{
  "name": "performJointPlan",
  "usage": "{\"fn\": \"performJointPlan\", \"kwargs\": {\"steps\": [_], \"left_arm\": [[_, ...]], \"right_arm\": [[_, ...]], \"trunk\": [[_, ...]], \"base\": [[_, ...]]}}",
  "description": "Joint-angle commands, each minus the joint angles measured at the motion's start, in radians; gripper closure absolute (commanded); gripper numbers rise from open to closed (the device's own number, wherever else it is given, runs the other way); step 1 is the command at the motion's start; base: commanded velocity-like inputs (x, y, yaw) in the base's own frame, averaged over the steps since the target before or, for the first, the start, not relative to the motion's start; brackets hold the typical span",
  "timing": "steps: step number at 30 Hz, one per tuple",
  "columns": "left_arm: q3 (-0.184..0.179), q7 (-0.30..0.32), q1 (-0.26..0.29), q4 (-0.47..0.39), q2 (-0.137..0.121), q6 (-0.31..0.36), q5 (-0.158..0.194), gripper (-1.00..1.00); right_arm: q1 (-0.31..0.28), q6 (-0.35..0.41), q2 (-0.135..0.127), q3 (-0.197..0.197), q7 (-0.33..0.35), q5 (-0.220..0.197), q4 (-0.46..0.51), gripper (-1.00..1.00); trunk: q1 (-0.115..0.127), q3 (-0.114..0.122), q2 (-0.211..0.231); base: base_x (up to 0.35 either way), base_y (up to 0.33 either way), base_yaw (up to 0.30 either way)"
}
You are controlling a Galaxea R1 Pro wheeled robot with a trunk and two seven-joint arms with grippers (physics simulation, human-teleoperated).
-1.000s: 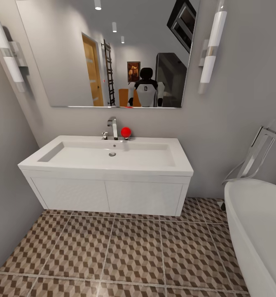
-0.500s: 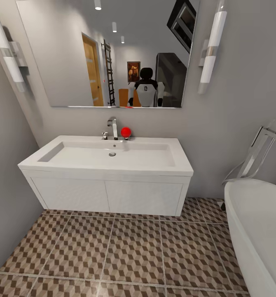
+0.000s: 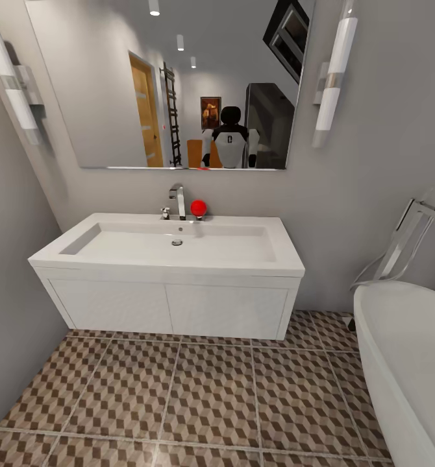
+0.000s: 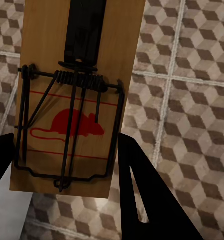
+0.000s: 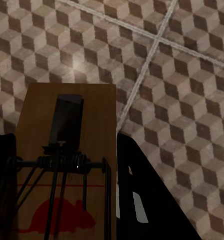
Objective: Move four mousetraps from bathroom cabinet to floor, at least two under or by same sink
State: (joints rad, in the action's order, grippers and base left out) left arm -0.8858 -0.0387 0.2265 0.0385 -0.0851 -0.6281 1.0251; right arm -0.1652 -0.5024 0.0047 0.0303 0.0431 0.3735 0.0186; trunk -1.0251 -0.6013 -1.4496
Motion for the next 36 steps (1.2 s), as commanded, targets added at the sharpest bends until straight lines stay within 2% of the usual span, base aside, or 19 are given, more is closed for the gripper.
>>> {"fn": "performJointPlan", "kwargs": {"steps": [1, 36], "left_arm": [[-0.008, -0.009, 0.001, 0.001, 0.001, -0.002, -0.002, 1.0], [-0.008, -0.009, 0.001, 0.001, 0.0, -0.002, -0.002, 1.0]], "right_arm": [[0.0, -0.002, 0.0, 0.003, 0.008, -0.004, 0.0, 1.0], [0.0, -0.002, 0.0, 0.003, 0.008, -0.004, 0.0, 1.0]], "trunk": [[0.0, -0.001, 0.0], [0.0, -0.001, 0.0]], "base": [[0.0, 0.0, 0.0], [0.0, 0.0, 0.0]]}}
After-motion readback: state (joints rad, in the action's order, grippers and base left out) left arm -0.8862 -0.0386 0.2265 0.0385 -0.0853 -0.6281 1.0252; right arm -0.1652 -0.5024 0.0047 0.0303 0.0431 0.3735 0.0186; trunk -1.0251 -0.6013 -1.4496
